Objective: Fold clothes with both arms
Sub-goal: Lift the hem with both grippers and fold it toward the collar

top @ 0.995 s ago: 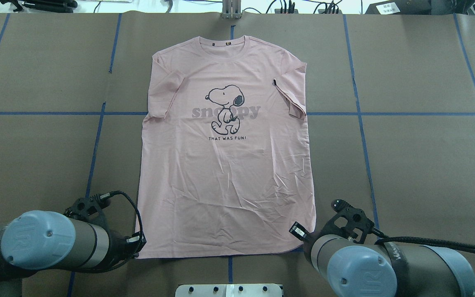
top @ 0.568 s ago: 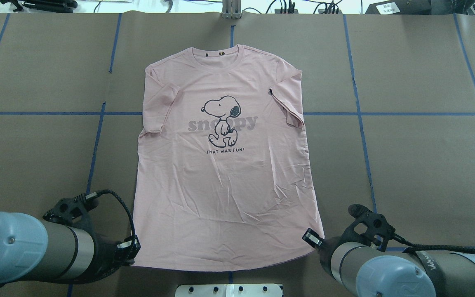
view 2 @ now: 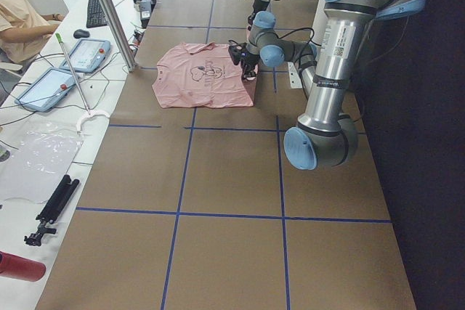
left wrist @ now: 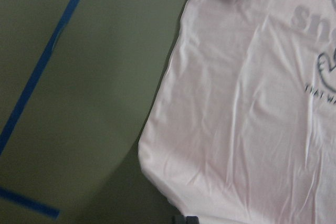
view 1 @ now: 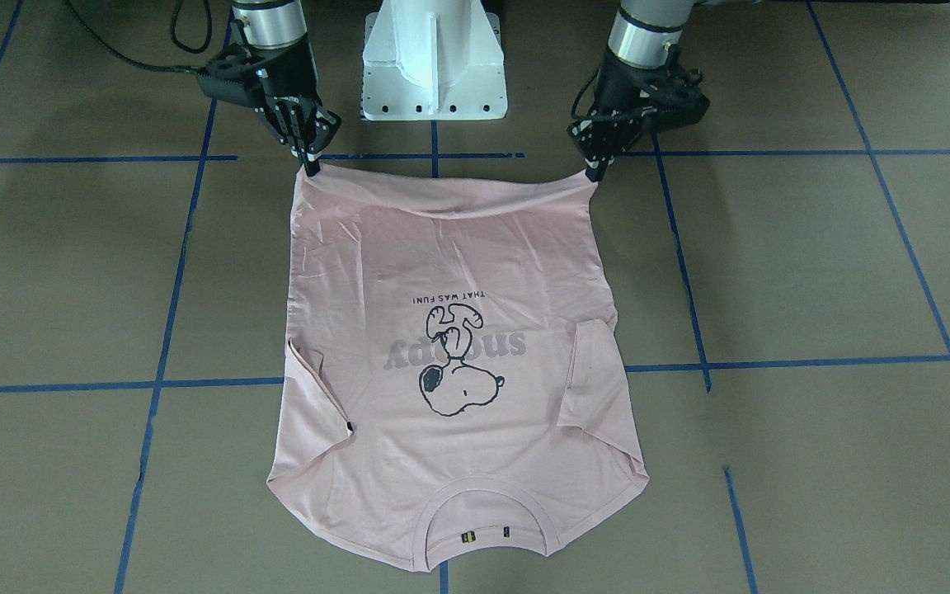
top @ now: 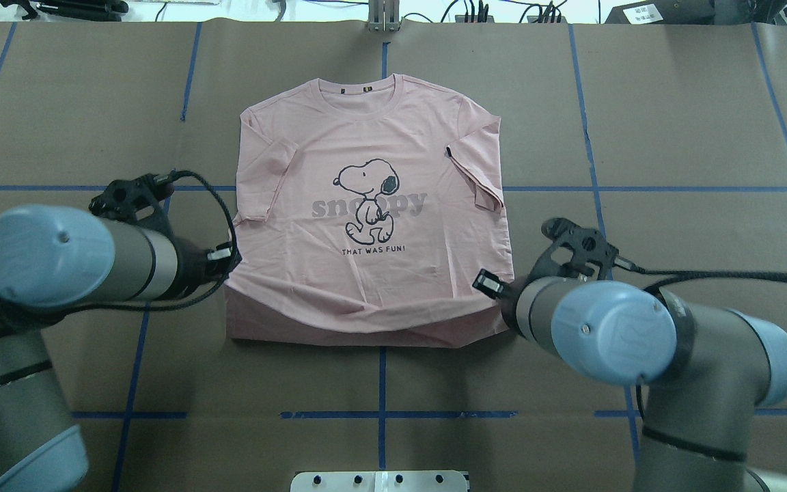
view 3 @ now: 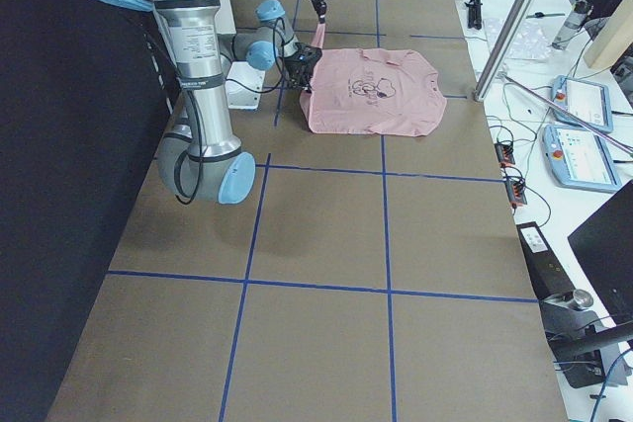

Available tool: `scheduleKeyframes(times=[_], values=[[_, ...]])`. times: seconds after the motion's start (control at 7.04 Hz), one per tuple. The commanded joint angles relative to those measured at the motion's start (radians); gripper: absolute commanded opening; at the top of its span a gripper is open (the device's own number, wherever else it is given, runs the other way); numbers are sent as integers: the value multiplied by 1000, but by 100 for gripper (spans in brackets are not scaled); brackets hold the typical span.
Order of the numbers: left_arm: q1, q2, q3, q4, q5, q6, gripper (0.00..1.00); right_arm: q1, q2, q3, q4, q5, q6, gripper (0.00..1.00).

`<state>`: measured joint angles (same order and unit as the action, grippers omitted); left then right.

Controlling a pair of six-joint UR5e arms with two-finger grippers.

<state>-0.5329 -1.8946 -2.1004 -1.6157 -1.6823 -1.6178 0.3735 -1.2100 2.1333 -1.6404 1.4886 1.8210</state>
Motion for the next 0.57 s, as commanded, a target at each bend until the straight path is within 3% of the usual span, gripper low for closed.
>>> scheduleKeyframes(times=[0.0,0.14,0.28,0.43], values=[[-157,-81,173,-68,33,137,0,222,82,-165,4,117,-226,0],[-189,-84,180,-87,35,177,0,285,104,-232,5,143,-296,0],[-196,-92,203,-92,48,179,0,306,207,-372,11,145,-301,0],[-202,-147,296,-120,81,180,0,338,295,-509,78,171,-298,0]])
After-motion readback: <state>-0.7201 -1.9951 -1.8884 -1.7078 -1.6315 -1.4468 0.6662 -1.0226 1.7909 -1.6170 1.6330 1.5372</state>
